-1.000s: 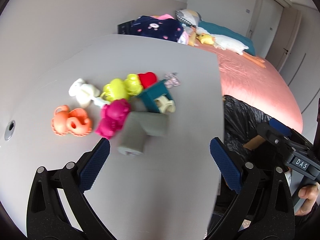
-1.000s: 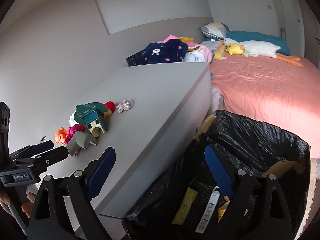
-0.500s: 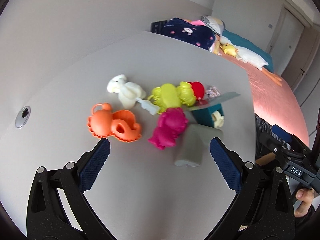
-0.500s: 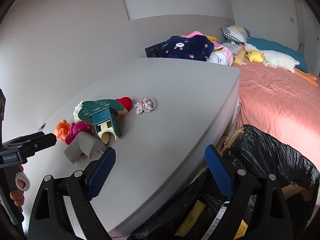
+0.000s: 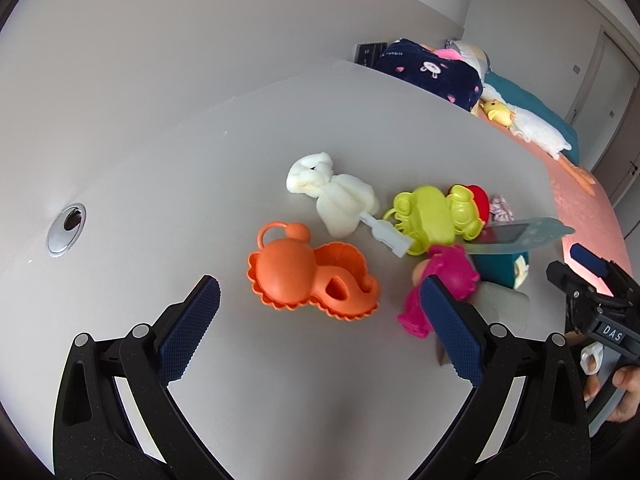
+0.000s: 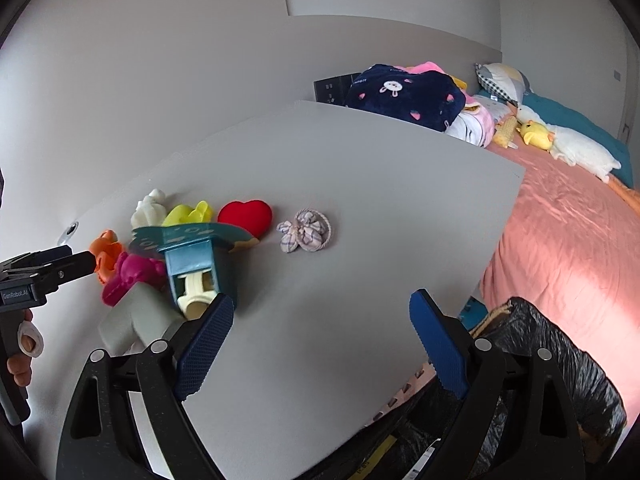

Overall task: Collect trash
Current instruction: 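Move both tools back over the table toward the toys, then grasp the orange toy with the left tool while the right tool grasps the lace hair tie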

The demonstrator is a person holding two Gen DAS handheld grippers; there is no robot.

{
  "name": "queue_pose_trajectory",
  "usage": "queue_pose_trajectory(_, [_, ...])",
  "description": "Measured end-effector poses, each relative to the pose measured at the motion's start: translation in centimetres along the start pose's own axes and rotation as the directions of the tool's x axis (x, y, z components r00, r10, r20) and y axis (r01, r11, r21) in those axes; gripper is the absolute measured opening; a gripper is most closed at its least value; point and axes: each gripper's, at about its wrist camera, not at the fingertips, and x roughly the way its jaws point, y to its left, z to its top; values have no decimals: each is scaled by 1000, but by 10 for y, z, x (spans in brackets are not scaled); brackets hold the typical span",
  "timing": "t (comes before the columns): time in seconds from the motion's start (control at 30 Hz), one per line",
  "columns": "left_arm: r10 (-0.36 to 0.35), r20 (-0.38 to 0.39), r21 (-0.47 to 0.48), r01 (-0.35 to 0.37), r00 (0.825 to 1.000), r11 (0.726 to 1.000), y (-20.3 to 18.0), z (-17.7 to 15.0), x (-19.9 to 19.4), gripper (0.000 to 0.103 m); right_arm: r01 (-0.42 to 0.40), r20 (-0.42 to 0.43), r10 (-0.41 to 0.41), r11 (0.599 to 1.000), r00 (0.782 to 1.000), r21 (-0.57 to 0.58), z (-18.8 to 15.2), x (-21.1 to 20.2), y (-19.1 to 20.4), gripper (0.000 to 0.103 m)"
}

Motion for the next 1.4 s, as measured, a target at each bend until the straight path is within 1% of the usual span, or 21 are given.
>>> queue_pose_trajectory(0.1, [4, -13, -5, -4, 1000, 1000, 5, 2, 8, 97, 12, -19, -13, 1000, 1000, -19, 7, 12, 0, 90])
queue_pose_trajectory(0.23, [13, -26, -5, -13, 1000, 1000, 10, 4, 16, 97, 17, -39, -19, 999, 999, -47, 16, 27, 4, 84])
queue_pose_trajectory(0.4, [17, -49, -3, -17, 999, 1000, 13, 5, 26, 97, 25, -50, -29, 998, 998, -64, 26, 42, 6, 79])
queue_pose_trajectory(0.47, [15, -56, 1, -15, 998, 1000, 13, 5, 28, 97, 29, -49, -33, 997, 998, -76, 30, 46, 7, 76])
queue_pose_trajectory(0.53, [15, -61, 6, -15, 998, 1000, 12, 5, 31, 97, 30, -57, -36, 994, 998, -102, 35, 53, 9, 68])
queue_pose_trajectory(0.63, [23, -66, 15, -22, 998, 1000, 12, 5, 34, 97, 26, -74, -34, 993, 997, -114, 39, 61, 10, 63])
queue_pose_trajectory(0.67, [23, -67, 17, -22, 997, 1000, 12, 6, 35, 96, 21, -77, -30, 993, 997, -113, 40, 63, 10, 63])
queue_pose_trajectory(0.73, [11, -65, 18, -10, 998, 1000, 12, 6, 35, 89, 14, -79, -22, 994, 997, -109, 42, 65, 10, 61])
queue_pose_trajectory(0.77, [7, -62, 24, -5, 998, 1000, 11, 6, 34, 83, 8, -87, -17, 994, 996, -106, 43, 67, 10, 60])
queue_pose_trajectory(0.87, [45, -54, 70, -41, 998, 997, 6, 4, 34, 73, 0, -91, -9, 994, 996, -105, 44, 68, 11, 51])
queue_pose_trajectory(0.9, [57, -48, 86, -53, 997, 995, 3, 3, 34, 71, -3, -91, -6, 995, 996, -104, 44, 68, 12, 43])
queue_pose_trajectory(0.93, [45, -49, 88, -40, 998, 995, 3, 2, 34, 71, -7, -92, -2, 995, 996, -100, 44, 68, 12, 35])
queue_pose_trajectory(0.97, [39, -51, 88, -34, 998, 996, 2, 3, 34, 71, -10, -94, 1, 995, 996, -95, 44, 67, 12, 33])
queue_pose_trajectory(1.03, [35, -51, 88, -31, 998, 996, 2, 2, 33, 70, -20, -94, 12, 997, 996, -78, 43, 66, 10, 24])
queue_pose_trajectory(1.17, [34, -33, 72, -32, 999, 997, 4, 3, 30, 70, -32, -88, 28, 999, 996, -41, 40, 62, 5, 20])
queue_pose_trajectory(1.4, [19, 17, 71, -20, 1000, 997, 1, 5, 10, 70, -35, -55, 36, 999, 998, 16, 32, 43, -5, 20])
